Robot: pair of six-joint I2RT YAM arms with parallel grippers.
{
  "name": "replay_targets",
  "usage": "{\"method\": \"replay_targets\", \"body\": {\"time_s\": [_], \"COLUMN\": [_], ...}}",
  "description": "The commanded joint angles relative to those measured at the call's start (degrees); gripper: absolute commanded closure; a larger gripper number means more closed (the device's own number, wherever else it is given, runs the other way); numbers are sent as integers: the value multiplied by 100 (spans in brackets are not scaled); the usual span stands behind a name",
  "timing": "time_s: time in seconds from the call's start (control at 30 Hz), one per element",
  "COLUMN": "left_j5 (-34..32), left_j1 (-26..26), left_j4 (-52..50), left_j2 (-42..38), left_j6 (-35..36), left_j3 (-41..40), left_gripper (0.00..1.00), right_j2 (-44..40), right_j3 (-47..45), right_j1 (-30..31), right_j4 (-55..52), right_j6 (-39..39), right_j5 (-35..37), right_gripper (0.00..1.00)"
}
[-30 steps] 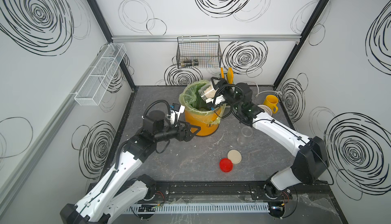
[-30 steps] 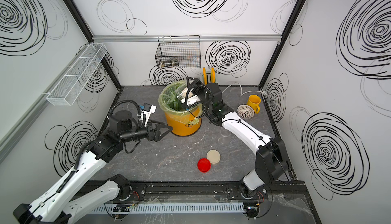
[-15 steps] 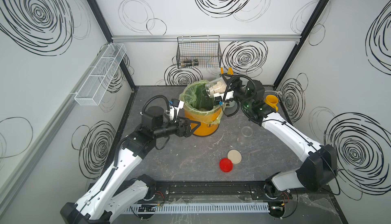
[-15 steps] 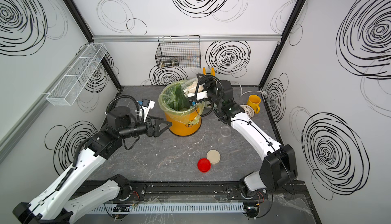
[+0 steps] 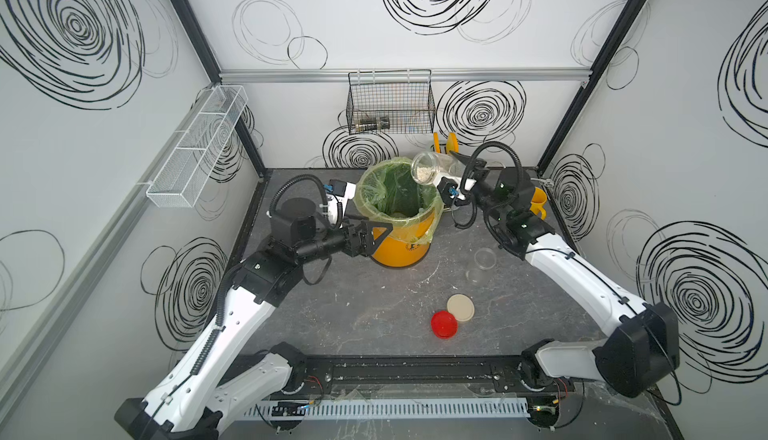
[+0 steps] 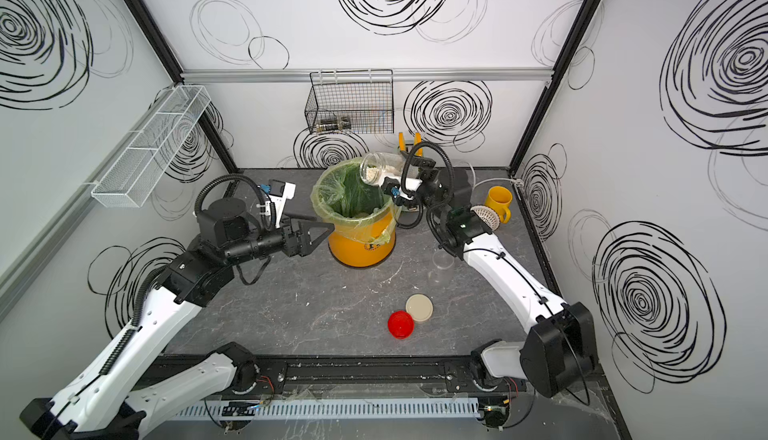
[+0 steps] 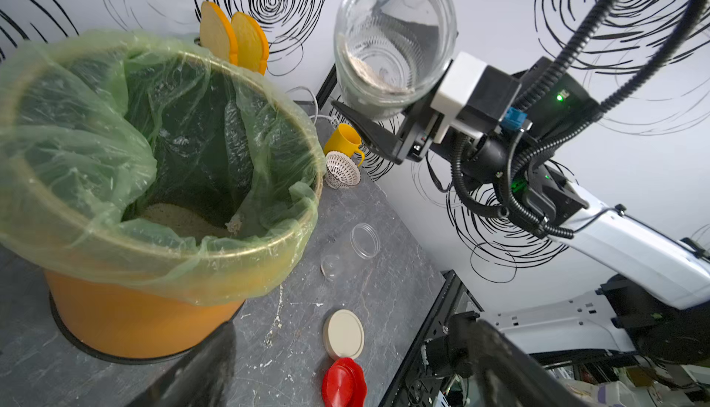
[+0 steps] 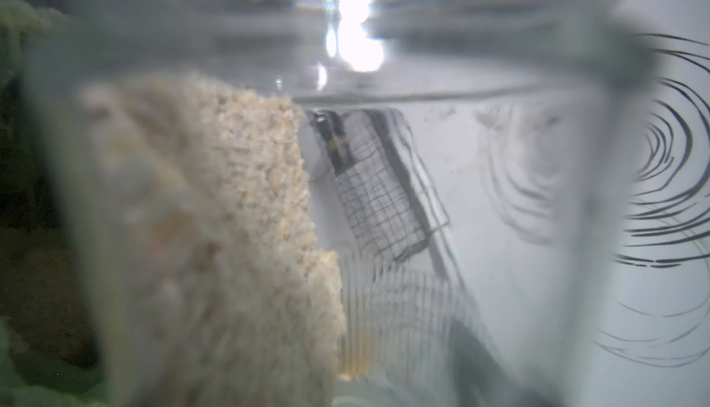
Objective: Empty expired oatmeal from jars
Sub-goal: Pour the expired oatmeal into the trash bin.
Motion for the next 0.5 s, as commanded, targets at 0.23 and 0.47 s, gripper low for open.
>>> {"method": "replay_targets", "body": {"time_s": [0.23, 0.47], "left_j5": [-255, 1400], "left_j1": [-580, -898], "left_j4": [1161, 1784], "left_j2": [-231, 148], "left_j6": [1867, 2902], "left_j3": [-73, -389], "left_gripper": [4, 4], "right_j2": [-1640, -2173], "right_j3": [-827, -1804], "right_j1": [6, 224], "right_j4": [544, 1092], "right_j6": [5323, 6799], "right_j5": [-1051, -1932], "right_gripper": [52, 53]}}
